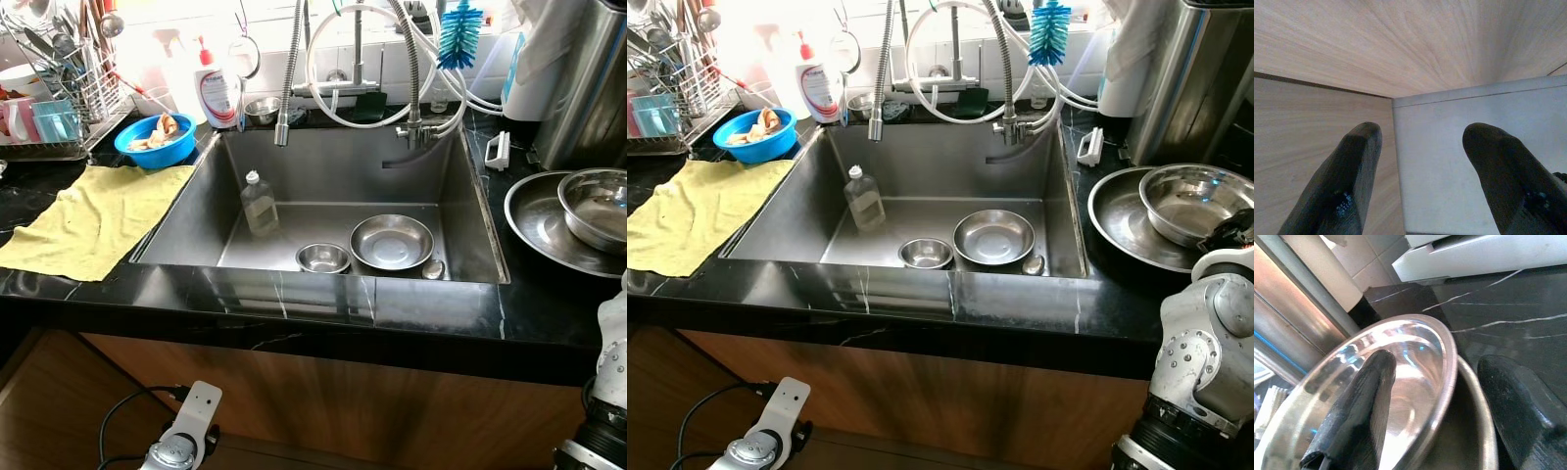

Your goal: Kitchen organization

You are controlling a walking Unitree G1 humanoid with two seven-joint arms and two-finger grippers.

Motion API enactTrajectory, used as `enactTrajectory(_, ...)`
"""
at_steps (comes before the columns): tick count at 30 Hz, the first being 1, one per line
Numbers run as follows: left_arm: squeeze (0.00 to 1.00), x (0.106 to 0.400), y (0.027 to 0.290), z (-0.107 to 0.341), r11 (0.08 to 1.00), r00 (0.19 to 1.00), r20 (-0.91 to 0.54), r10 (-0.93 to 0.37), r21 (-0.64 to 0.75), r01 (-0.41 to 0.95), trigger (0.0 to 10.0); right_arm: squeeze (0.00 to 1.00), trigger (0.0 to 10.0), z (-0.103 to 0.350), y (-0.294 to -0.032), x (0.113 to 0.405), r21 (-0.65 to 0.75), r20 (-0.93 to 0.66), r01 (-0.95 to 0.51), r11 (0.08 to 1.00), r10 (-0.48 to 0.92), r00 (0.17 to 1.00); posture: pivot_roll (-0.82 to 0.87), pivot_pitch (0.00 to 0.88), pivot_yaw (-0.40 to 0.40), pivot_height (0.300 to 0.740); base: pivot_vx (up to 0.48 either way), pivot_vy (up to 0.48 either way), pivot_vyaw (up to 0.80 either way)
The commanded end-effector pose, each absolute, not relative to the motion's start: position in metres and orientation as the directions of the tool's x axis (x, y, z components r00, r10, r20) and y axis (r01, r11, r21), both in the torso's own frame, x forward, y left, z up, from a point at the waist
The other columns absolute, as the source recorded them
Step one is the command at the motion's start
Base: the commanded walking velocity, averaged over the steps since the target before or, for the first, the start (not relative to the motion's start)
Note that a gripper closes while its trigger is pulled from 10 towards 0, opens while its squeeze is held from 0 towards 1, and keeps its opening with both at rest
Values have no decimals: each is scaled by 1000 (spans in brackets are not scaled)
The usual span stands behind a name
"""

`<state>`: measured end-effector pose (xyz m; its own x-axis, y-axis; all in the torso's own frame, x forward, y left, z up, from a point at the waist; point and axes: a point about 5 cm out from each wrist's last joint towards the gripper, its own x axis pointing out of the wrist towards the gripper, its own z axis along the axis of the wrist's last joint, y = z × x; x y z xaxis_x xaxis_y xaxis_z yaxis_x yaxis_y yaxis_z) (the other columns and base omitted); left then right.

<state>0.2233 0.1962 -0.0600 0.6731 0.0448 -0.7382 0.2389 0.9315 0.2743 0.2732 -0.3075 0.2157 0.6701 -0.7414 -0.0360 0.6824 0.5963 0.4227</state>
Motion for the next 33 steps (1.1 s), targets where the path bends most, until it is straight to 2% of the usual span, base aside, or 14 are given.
enactTrajectory(1, 0, 221, 203, -61, 929, 661, -748, 63, 286, 235, 10000, 0, 10000, 217, -305, 276, 436, -49, 673, 597, -732, 680, -166, 0, 111, 740, 0, 0, 0)
enactTrajectory(8, 0, 221, 201, -61, 929, 660, -749, 57, 281, 239, 10000, 0, 10000, 220, -309, 277, 450, -49, 671, 590, -734, 678, -170, 0, 112, 740, 0, 0, 0)
enactTrajectory(9, 0, 221, 201, -61, 930, 660, -749, 57, 281, 239, 10000, 0, 4667, 221, -309, 278, 452, -48, 670, 589, -734, 677, -170, 0, 112, 740, 0, 0, 0)
enactTrajectory(10, 0, 221, 201, -61, 929, 660, -749, 57, 281, 239, 10000, 0, 2078, 221, -309, 278, 452, -47, 670, 589, -734, 677, -169, 0, 111, 740, 0, 0, 0)
enactTrajectory(11, 0, 221, 201, -61, 929, 660, -750, 57, 281, 239, 10000, 0, 2078, 221, -309, 278, 451, -47, 670, 589, -734, 677, -169, 0, 111, 740, 0, 0, 0)
enactTrajectory(12, 0, 221, 201, -61, 929, 660, -750, 57, 281, 240, 10000, 0, 392, 221, -309, 278, 451, -47, 669, 590, -733, 678, -170, 0, 111, 740, 0, 0, 0)
enactTrajectory(13, 0, 221, 201, -61, 929, 660, -749, 57, 281, 239, 10000, 0, 0, 220, -309, 278, 451, -47, 668, 592, -732, 680, -169, 0, 111, 740, 0, 0, 0)
enactTrajectory(33, 0, 222, 202, -60, 929, 661, -748, 58, 283, 239, 10000, 0, 0, 216, -306, 279, 475, -60, 658, 584, -724, 687, -170, 0, 118, 740, 0, 0, 0)
